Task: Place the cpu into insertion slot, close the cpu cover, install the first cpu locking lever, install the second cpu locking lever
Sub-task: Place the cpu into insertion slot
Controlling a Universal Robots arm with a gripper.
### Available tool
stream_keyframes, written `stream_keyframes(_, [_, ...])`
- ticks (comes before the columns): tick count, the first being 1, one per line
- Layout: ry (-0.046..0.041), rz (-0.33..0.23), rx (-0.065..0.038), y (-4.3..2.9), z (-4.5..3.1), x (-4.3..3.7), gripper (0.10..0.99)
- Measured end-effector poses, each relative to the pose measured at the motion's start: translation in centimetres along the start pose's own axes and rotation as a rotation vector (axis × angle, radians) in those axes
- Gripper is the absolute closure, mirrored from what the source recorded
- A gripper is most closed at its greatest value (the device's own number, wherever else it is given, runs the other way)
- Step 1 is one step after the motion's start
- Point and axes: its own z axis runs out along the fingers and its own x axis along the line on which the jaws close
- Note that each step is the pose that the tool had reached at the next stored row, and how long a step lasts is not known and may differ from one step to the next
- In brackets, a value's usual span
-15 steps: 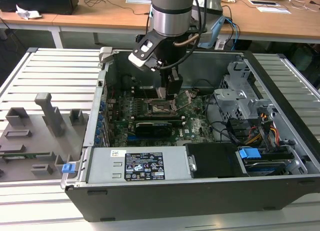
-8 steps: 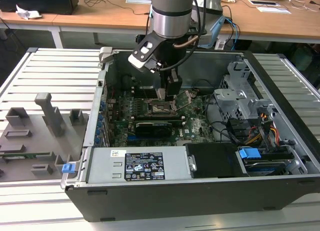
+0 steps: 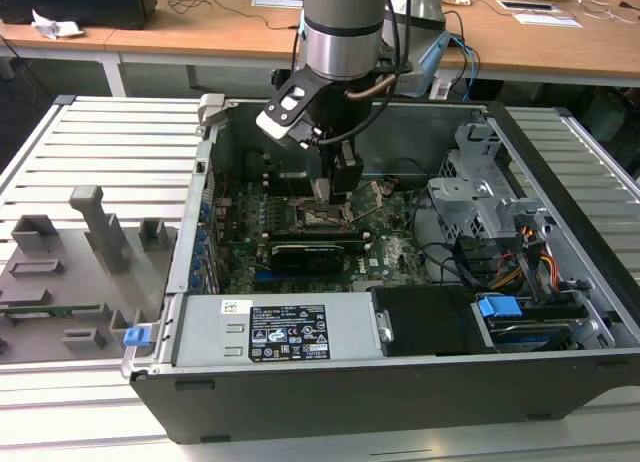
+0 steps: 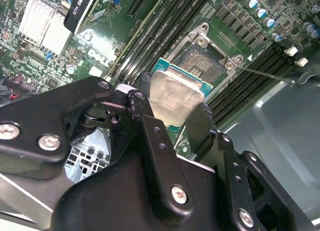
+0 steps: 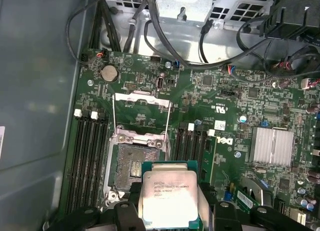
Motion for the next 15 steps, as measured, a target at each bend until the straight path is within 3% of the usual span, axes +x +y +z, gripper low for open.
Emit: stream_keyframes(15, [0.0003, 0.013, 0.006, -0.08, 0.85, -0.02, 0.561])
